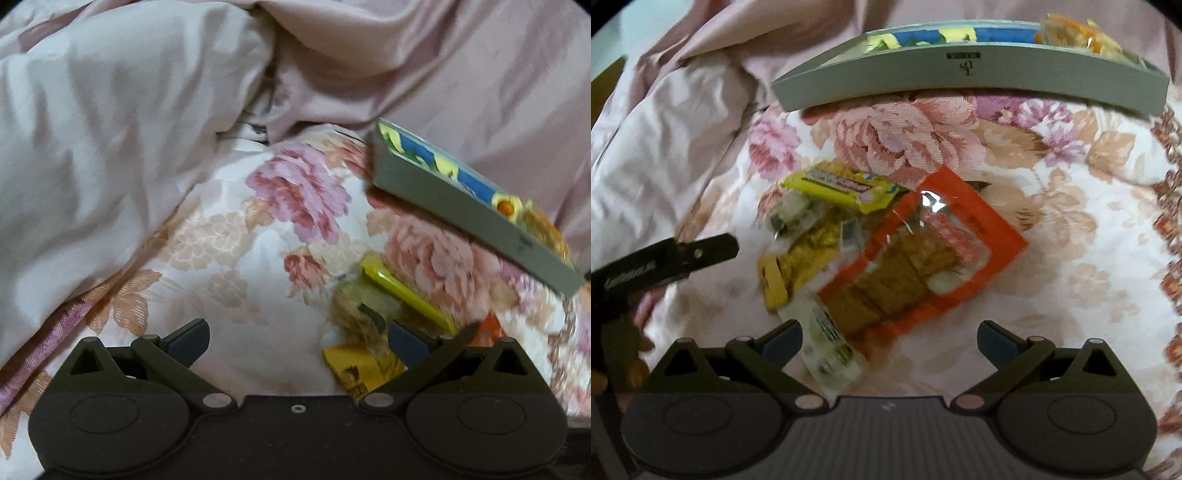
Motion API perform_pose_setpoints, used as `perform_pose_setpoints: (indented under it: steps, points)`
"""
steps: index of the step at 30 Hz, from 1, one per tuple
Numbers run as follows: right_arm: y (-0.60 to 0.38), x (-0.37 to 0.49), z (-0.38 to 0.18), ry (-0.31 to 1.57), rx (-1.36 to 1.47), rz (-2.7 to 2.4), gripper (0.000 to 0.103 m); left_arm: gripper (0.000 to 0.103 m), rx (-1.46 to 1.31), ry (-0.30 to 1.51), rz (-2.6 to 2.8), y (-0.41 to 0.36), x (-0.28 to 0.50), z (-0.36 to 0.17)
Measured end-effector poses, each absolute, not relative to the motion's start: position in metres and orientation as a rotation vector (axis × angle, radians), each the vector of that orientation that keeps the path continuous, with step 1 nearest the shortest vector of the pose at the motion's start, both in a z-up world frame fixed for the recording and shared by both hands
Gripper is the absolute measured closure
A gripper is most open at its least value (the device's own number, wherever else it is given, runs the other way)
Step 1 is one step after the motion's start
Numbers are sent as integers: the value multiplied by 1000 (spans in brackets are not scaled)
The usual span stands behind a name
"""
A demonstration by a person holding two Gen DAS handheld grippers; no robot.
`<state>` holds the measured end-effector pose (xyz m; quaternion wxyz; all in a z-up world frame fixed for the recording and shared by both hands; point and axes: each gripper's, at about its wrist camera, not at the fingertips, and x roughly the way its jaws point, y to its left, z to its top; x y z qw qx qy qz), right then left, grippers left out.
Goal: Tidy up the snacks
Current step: 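Lower the left tool toward the gold packet while the right tool approaches the red packet, then close the left tool on the gold packet while the right tool grasps the red spicy-strip packet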
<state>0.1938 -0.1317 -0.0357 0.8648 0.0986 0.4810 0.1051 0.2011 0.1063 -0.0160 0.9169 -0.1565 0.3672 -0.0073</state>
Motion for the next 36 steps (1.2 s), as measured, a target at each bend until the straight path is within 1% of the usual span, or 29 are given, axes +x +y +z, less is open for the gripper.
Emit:
perform_pose_setpoints:
  steps: [5,11,13,18,21,25,29,33,34,35,36]
  points:
    - [-113,214,-48,1008,289,78,0,1,-362,758,-26,111,205,-18]
    - [-91,215,-58,972,144,-3,1,1,-288,751,-68,101,207,-19]
    - [-90,211,-59,965,103,18,4,1,-247,749,-88,96,208,-19]
    - [-101,199,-56,949,10,88,20,1,-168,757,-145,84,208,-23]
    - [-113,192,-52,944,-17,135,26,1,-103,769,-194,74,211,-27]
    - [-132,186,-46,955,-16,195,29,1,16,782,-259,58,214,-36]
    - [-146,183,-44,957,-22,254,31,6,111,761,-303,47,216,-41]
    - [-157,176,-42,937,-27,313,33,7,153,749,-353,41,220,-46]
    - [-159,174,-42,932,-22,321,33,9,165,751,-360,39,222,-48]
    - [-161,174,-42,925,-13,328,34,15,177,756,-365,37,224,-50]
    - [-163,173,-42,912,0,336,35,17,185,764,-370,36,226,-53]
